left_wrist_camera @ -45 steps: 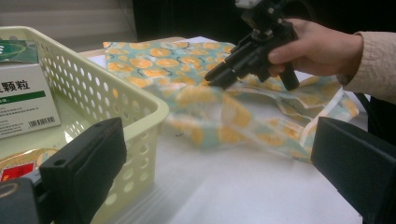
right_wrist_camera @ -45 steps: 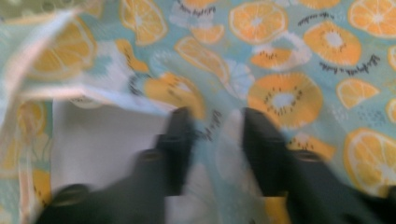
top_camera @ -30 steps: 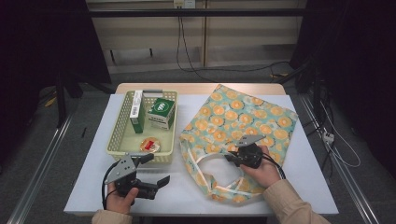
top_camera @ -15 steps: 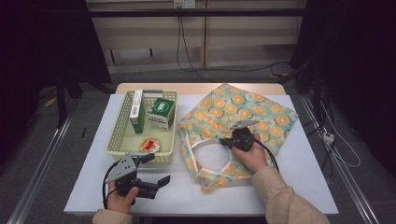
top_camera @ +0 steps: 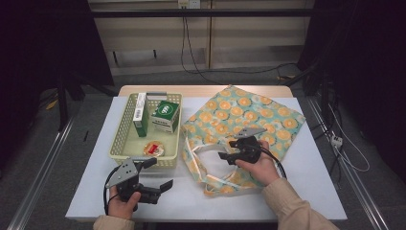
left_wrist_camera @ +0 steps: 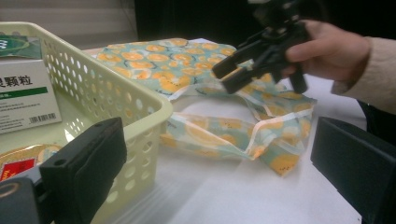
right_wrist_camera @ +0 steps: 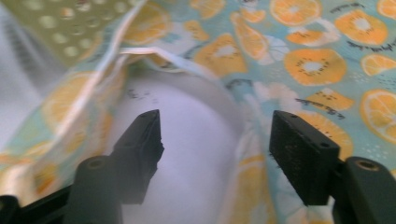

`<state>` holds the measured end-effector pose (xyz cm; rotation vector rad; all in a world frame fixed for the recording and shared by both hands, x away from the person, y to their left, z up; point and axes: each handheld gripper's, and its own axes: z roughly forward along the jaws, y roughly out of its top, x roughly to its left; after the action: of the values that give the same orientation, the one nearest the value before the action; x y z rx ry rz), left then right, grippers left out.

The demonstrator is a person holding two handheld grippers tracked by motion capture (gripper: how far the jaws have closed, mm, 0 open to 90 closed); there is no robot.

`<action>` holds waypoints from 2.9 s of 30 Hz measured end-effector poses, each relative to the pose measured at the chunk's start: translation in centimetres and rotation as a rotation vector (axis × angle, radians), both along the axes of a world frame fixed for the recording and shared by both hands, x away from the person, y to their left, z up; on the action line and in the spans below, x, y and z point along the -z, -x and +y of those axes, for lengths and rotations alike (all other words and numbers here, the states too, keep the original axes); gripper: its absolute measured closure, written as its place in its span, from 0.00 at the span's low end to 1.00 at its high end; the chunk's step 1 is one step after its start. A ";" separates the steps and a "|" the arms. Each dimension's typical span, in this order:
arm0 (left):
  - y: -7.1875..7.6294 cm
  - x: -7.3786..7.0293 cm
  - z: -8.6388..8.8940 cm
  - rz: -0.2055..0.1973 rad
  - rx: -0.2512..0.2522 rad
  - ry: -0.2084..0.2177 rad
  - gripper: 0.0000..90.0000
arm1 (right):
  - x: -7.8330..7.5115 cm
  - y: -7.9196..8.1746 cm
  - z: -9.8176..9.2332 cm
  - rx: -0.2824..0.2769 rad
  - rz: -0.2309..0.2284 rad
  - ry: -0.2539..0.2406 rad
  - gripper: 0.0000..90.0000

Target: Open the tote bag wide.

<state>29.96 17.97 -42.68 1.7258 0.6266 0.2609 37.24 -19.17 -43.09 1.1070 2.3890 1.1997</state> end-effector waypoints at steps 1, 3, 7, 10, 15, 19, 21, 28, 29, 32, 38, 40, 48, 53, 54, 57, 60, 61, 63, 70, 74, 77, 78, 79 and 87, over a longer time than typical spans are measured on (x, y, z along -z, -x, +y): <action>0.0 0.0 0.0 0.002 0.001 0.003 0.04 | -0.3 0.5 0.1 -0.011 -0.006 -0.009 0.34; -0.1 -0.1 -0.1 -0.003 0.000 0.001 0.04 | -0.7 1.1 0.3 -0.020 -0.017 -0.015 0.28; -0.2 0.0 -0.3 -0.003 0.000 -0.013 0.04 | -0.8 2.1 0.7 -0.044 -0.011 -0.049 0.27; -0.3 -0.2 -0.3 -0.004 -0.004 -0.006 0.04 | -0.8 2.6 1.2 -0.082 -0.002 -0.023 0.24; -0.3 -0.2 -0.3 -0.007 -0.006 -0.011 0.04 | -1.0 3.9 2.2 -0.146 -0.018 -0.012 0.34; -0.4 -0.2 -0.1 -0.006 -0.012 -0.008 0.04 | -1.2 4.6 3.0 -0.205 -0.011 -0.053 0.50; -0.5 -0.2 0.0 0.002 -0.018 -0.003 0.04 | -1.1 4.8 3.4 -0.224 -0.014 -0.047 0.53; -1.0 -0.2 0.6 0.000 -0.037 0.001 0.04 | -0.2 5.0 3.8 -0.263 0.021 -0.036 0.59; -1.0 -0.1 0.8 0.003 -0.041 0.002 0.04 | -0.2 5.1 3.8 -0.269 0.022 -0.044 0.60; -1.2 -0.1 1.2 0.000 -0.054 -0.001 0.04 | -0.2 5.3 3.9 -0.270 0.013 -0.047 0.61; -1.5 -0.2 1.6 -0.003 -0.078 0.004 0.04 | 0.0 6.1 4.2 -0.285 0.012 -0.044 0.59; -1.6 -0.2 1.9 -0.005 -0.083 -0.004 0.04 | 0.1 6.2 4.3 -0.293 0.021 -0.032 0.59; -1.7 0.0 3.2 0.003 -0.117 0.009 0.04 | 0.7 5.9 4.6 -0.292 0.019 0.016 0.70; -1.5 -0.1 3.0 0.000 -0.103 0.003 0.04 | 0.8 5.7 4.3 -0.284 0.023 0.021 0.88; -1.4 -0.1 3.0 0.001 -0.103 0.004 0.04 | 0.7 5.7 4.3 -0.284 0.035 0.011 0.90; -1.2 -0.1 3.1 -0.002 -0.100 -0.007 0.04 | 0.4 5.4 4.1 -0.280 0.029 -0.014 0.92; -1.0 -0.1 3.1 -0.005 -0.099 -0.014 0.04 | -0.2 5.2 4.0 -0.281 0.025 -0.042 0.92; -0.9 -0.1 3.0 0.000 -0.105 -0.005 0.04 | -0.3 5.2 3.9 -0.283 0.024 -0.046 0.92; -0.8 -0.1 3.1 -0.001 -0.104 -0.010 0.04 | -0.5 5.1 3.9 -0.278 0.020 -0.053 0.92; -0.6 -0.2 3.1 -0.006 -0.104 -0.011 0.04 | -1.1 4.8 3.2 -0.254 -0.002 -0.079 0.93; -0.7 -0.2 3.1 -0.004 -0.103 -0.009 0.04 | -1.9 4.5 2.2 -0.222 -0.024 -0.115 0.92; -0.7 -0.2 3.1 -0.008 -0.101 -0.013 0.04 | -2.5 4.2 1.0 -0.185 -0.043 -0.147 0.92; -0.7 -0.2 3.1 -0.006 -0.101 -0.013 0.04 | -2.7 4.2 0.6 -0.171 -0.048 -0.151 0.92; -0.7 -0.2 3.1 -0.010 -0.101 -0.014 0.04 | -2.9 4.0 0.2 -0.158 -0.054 -0.158 0.91; -0.7 -0.2 2.9 -0.009 -0.097 -0.010 0.04 | -3.5 3.0 -3.4 -0.043 -0.097 -0.172 0.91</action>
<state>30.65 20.87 -42.45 1.7054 0.7043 0.3406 34.29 -22.61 -39.62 1.0249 2.2833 1.4623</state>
